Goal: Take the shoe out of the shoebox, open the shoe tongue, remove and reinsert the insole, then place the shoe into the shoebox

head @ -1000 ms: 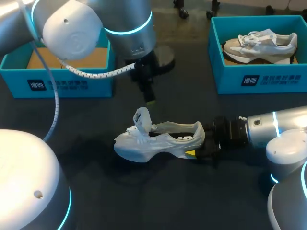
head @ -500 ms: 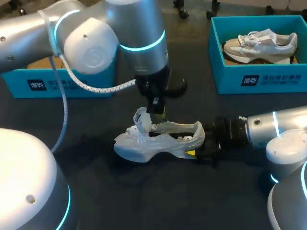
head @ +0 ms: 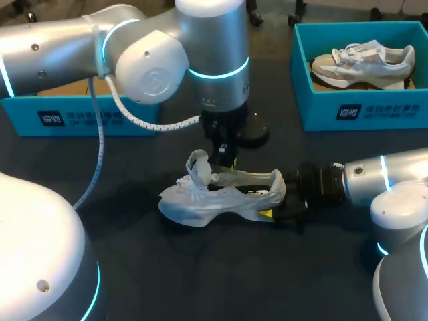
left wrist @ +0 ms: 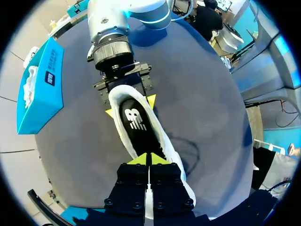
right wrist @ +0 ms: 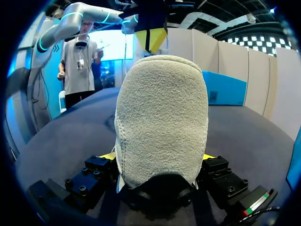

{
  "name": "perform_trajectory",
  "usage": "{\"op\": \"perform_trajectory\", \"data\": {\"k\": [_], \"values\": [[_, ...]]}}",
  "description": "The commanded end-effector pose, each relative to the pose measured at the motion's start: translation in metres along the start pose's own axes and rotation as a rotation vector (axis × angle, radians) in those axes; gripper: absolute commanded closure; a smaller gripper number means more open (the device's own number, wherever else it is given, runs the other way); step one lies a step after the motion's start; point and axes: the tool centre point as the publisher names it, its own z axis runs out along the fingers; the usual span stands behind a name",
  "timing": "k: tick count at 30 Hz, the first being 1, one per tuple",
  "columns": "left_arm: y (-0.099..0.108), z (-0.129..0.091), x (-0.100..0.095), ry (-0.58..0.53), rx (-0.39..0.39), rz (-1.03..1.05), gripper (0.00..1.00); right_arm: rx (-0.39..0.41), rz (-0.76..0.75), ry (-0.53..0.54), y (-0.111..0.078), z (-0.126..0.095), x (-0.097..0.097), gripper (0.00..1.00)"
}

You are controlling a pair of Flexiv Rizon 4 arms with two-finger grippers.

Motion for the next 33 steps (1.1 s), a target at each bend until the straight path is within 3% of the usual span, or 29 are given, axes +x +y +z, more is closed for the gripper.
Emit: {"op": "perform_trajectory", "data": {"k": [1,20,22,33], "values": [[0.001,0.0,0.0,0.0,0.0,0.001,1.0,0.003,0.0,-0.003,-0.003,0.002,-0.001,1.0],[0.0,0.0,0.001,0.004,0.01,-0.004,1.0,0.003,0.0,-0.003,-0.003,0.002,-0.001,1.0],[-0.006,0.005,0.001,0.018,0.05,-0.023,1.0,0.003,0.0,-0.003,-0.003,0.002,-0.001,1.0],[-0.026,0.033,-0.01,-0.018,0.073,-0.063,1.0,0.003,0.0,-0.003,-0.003,0.002,-0.001,1.0]]}}
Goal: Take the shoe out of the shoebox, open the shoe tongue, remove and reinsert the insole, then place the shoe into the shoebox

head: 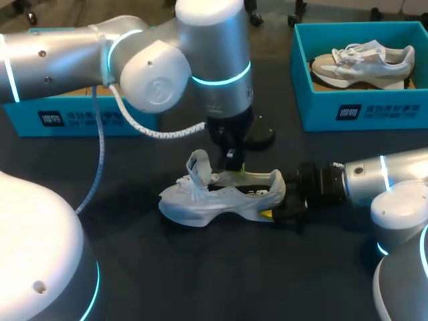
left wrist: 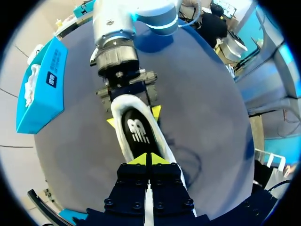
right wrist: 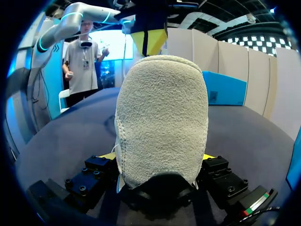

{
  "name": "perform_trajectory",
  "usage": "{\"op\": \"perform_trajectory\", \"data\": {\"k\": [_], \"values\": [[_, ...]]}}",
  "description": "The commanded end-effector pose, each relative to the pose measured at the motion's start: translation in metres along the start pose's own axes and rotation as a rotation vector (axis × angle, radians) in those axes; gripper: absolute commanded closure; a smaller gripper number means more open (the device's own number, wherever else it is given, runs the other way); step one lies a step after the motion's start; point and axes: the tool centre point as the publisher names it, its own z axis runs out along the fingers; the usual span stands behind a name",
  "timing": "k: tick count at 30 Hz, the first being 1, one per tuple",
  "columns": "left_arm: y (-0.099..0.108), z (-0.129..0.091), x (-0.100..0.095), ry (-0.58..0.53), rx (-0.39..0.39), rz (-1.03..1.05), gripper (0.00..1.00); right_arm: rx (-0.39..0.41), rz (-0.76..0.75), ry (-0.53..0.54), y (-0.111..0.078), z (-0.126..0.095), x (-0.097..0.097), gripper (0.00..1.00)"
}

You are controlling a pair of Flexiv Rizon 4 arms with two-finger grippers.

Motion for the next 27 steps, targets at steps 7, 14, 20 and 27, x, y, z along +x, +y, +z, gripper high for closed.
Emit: {"op": "perform_trajectory", "data": {"k": [7,14,20,27], "values": [[-0.008,0.041,-0.003,0.061,0.023,-0.021,1.0,0.002,0.0,-0.003,-0.002,0.002,-0.001,1.0],[-0.006,0.061,0.002,0.102,0.023,-0.031,1.0,0.002,0.0,-0.003,-0.002,0.002,-0.001,1.0],[0.001,0.072,0.006,0.117,0.01,-0.055,1.0,0.002,0.0,-0.003,-0.002,0.002,-0.001,1.0],[0.006,0.084,0.012,0.136,0.001,-0.073,1.0,0.002,0.0,-0.003,-0.002,0.002,-0.001,1.0]]}}
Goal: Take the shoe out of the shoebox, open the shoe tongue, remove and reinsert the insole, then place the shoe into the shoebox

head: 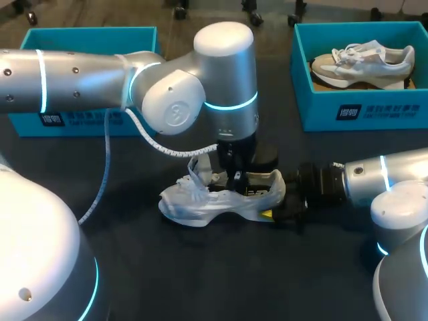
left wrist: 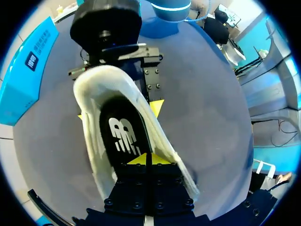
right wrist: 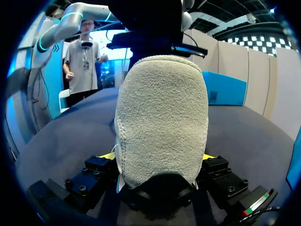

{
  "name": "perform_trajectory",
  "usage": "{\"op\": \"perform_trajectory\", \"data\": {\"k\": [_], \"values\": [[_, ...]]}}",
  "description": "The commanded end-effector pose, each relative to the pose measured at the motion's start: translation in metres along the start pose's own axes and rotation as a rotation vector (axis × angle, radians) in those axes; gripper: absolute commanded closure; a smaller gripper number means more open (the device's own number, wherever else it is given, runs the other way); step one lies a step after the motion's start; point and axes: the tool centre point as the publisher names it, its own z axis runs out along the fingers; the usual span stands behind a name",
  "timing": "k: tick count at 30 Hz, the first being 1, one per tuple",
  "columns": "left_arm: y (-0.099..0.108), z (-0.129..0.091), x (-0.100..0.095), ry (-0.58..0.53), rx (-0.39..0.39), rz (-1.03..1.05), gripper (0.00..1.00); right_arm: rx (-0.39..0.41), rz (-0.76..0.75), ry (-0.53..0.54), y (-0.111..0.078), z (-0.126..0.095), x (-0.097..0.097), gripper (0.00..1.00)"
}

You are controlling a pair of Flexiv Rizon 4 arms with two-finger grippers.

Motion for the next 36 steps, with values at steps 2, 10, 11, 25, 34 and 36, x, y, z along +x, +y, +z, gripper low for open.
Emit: {"op": "perform_trajectory", "data": {"k": [2,10,11,25,34,36], "values": [[0.0,0.009,0.002,0.01,0.002,0.002,1.0,0.002,0.0,-0.003,-0.002,0.002,-0.001,1.0],[0.0,0.013,0.007,0.009,0.002,0.018,0.64,0.002,0.0,-0.003,-0.002,0.002,-0.001,1.0],[0.0,0.014,0.006,0.009,0.0,0.018,0.64,0.002,0.0,-0.003,-0.002,0.002,-0.001,1.0],[0.01,0.044,-0.01,-0.11,0.014,0.013,0.53,0.002,0.0,-0.003,-0.002,0.002,-0.001,1.0],[0.018,0.045,-0.019,-0.129,-0.001,0.017,1.0,0.002,0.0,-0.003,-0.002,0.002,-0.001,1.0],[0.019,0.041,-0.02,-0.135,0.001,0.019,1.0,0.002,0.0,-0.003,-0.002,0.002,-0.001,1.0]]}}
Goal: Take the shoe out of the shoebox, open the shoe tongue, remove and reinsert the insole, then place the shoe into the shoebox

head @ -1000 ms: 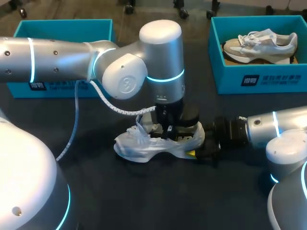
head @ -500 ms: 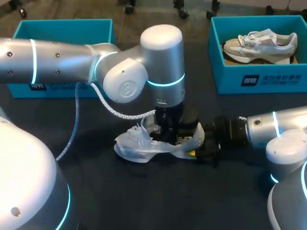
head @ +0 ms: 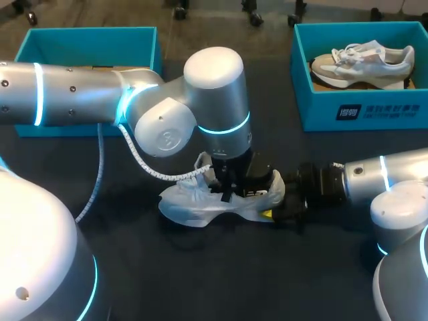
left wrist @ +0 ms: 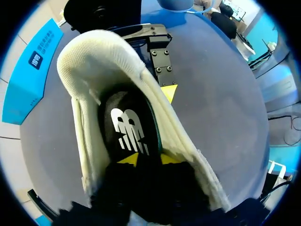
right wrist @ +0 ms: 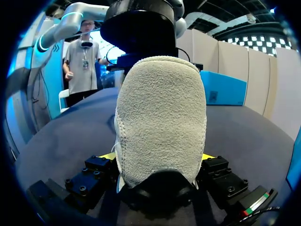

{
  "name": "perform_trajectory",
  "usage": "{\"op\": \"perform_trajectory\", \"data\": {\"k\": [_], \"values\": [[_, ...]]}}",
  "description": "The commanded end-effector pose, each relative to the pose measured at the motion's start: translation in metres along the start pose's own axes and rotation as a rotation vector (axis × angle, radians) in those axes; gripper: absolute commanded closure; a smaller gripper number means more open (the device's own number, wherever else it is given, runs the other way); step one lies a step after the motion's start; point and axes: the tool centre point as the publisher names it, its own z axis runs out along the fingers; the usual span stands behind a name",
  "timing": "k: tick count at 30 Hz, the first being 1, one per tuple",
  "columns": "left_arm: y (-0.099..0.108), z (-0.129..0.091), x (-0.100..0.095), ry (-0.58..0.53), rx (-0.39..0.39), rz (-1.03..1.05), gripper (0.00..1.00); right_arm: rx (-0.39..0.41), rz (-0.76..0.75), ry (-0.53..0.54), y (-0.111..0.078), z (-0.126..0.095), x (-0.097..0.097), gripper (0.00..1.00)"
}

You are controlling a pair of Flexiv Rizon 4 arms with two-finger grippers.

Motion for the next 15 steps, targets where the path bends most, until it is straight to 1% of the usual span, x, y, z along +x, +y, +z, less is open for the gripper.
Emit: {"op": "perform_trajectory", "data": {"k": [1,6,15], "values": [[0.007,0.014,-0.004,-0.007,0.008,0.002,1.0,0.002,0.0,-0.003,-0.002,0.002,-0.001,1.0],[0.007,-0.006,-0.006,-0.027,0.043,-0.01,1.0,0.002,0.0,-0.003,-0.002,0.002,-0.001,1.0],[0.008,-0.042,-0.005,-0.013,0.078,-0.03,1.0,0.002,0.0,-0.003,-0.002,0.002,-0.001,1.0]]}}
